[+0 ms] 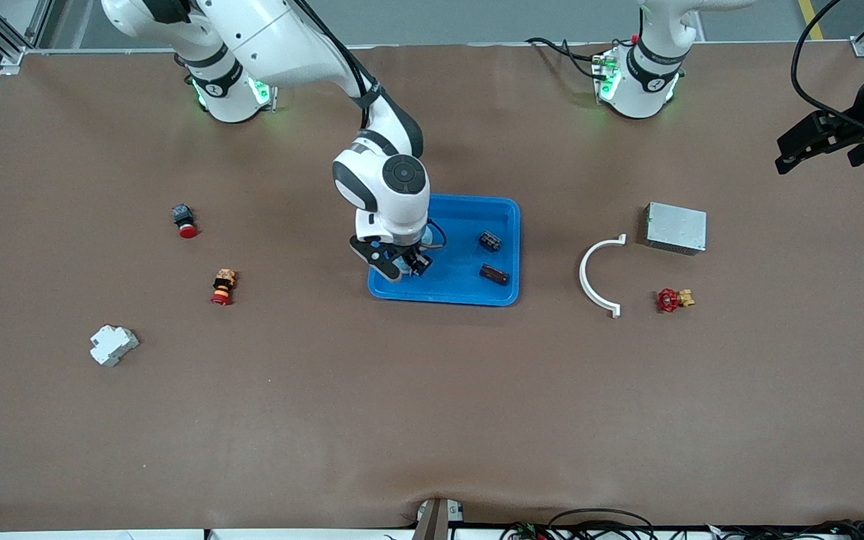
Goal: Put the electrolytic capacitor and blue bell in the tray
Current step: 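Lower the bell into the tray and open the right gripper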
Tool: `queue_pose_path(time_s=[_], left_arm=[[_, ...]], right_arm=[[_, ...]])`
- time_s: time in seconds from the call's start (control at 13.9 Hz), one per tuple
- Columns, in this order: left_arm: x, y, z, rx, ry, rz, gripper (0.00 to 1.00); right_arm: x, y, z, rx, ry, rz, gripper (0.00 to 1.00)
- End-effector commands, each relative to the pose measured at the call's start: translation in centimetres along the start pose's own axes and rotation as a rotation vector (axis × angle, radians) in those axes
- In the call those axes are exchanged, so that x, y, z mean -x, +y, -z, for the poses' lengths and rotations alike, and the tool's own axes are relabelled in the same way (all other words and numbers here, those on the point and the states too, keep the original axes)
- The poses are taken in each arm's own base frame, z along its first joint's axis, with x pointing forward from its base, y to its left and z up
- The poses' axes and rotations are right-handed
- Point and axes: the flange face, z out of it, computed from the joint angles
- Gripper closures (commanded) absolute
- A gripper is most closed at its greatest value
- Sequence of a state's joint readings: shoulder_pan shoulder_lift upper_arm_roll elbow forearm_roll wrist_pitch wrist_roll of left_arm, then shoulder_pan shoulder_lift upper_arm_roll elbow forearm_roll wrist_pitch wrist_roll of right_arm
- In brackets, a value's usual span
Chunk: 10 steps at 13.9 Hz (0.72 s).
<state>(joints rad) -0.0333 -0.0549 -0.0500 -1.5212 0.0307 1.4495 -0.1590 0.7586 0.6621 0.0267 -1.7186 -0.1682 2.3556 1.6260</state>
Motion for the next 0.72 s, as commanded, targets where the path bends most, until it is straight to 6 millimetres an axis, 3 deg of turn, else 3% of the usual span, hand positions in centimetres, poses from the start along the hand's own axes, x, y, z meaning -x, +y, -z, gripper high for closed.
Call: queue_pose_path(time_s=[0.0, 0.65], left_arm=[[0.3, 0.2, 0.2, 0.0, -0.005, 0.009, 0.0], [0.2, 0.0, 0.1, 0.0, -0.005, 0.013, 0.0]], right_arm=[[0.1, -1.4, -0.4, 0.013, 0.036, -0.014, 1.0], [0.1, -2.4, -0.9, 0.007, 0.043, -0.063, 1.0]])
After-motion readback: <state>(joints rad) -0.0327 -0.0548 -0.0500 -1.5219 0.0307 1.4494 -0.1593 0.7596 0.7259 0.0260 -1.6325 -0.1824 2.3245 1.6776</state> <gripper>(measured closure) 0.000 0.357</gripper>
